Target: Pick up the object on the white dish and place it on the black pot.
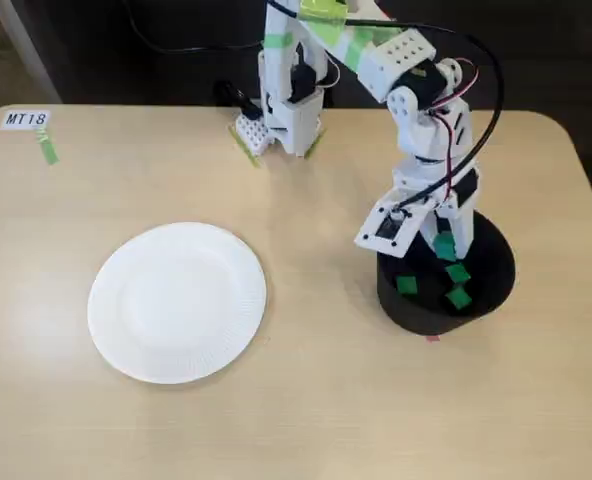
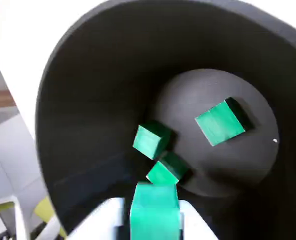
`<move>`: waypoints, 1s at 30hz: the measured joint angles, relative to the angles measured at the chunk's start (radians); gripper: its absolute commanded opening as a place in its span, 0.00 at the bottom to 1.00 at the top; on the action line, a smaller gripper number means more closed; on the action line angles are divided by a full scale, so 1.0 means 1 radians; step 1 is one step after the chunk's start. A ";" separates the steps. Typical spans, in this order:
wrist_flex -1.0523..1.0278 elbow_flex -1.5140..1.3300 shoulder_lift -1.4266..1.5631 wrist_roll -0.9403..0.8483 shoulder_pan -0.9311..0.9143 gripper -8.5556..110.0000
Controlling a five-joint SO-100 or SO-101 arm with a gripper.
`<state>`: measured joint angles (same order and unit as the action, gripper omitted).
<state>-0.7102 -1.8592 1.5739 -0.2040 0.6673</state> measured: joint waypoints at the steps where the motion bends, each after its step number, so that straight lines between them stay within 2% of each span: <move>1: -0.003 0.000 0.000 -0.008 0.000 0.38; 4: -0.018 0.000 0.000 -0.014 0.000 0.35; 5: -0.028 0.003 0.000 -0.014 0.000 0.29; 7: -0.046 0.018 0.000 -0.023 0.000 0.10; 8: -0.060 0.034 0.000 -0.028 0.000 0.07; 20: -0.285 0.351 0.025 -0.071 -0.072 0.07; 30: -0.376 0.339 0.342 0.153 -0.310 0.07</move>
<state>-1.0861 -1.5202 1.9159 -0.0506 0.3574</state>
